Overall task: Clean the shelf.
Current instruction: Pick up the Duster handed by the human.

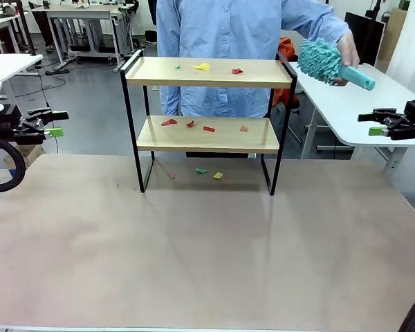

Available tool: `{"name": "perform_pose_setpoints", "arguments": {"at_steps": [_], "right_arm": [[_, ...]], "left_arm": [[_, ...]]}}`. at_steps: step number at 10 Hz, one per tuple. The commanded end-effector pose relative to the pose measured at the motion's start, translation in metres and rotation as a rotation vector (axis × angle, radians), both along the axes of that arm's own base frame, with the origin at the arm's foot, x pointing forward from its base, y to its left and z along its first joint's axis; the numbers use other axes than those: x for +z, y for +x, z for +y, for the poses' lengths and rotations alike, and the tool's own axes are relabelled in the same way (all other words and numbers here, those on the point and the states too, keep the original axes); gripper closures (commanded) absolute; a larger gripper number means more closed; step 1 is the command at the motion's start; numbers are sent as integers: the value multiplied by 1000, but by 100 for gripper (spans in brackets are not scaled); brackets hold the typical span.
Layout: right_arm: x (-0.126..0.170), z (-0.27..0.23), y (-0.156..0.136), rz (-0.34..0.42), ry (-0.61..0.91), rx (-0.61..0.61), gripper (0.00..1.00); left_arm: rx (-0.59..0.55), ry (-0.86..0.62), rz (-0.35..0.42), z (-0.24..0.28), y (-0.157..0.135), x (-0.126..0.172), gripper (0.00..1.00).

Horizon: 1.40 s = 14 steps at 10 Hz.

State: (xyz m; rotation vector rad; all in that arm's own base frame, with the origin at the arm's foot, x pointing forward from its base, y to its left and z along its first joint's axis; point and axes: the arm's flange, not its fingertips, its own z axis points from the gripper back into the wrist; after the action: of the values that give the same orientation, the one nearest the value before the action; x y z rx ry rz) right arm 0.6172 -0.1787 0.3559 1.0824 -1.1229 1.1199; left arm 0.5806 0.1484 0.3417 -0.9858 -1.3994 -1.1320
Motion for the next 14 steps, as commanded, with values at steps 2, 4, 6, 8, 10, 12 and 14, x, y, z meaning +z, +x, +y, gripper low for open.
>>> {"name": "perform_pose_setpoints", "arguments": {"at_steps": [2, 4, 6, 8, 10, 12, 14], "right_arm": [[16, -4, -5, 29, -32, -23, 0], [74, -8, -23, 87, -147, -83, 0], [136, 2, -42, 120, -281, -151, 0], [196, 28, -62, 167, -397, -301, 0], [239, 72, -74, 218, -495, -511, 0], [260, 113, -83, 274, -568, -684, 0], [269, 137, -86, 371, -653, -874, 0]], "left_arm": [[-4, 5, -2, 0, 0, 0, 0], [-4, 5, -2, 0, 0, 0, 0], [-4, 5, -2, 0, 0, 0, 0], [-4, 5, -2, 0, 0, 0, 0], [-4, 5, -2, 0, 0, 0, 0], [-4, 5, -2, 0, 0, 0, 0], [-4, 5, -2, 0, 0, 0, 0]]}}
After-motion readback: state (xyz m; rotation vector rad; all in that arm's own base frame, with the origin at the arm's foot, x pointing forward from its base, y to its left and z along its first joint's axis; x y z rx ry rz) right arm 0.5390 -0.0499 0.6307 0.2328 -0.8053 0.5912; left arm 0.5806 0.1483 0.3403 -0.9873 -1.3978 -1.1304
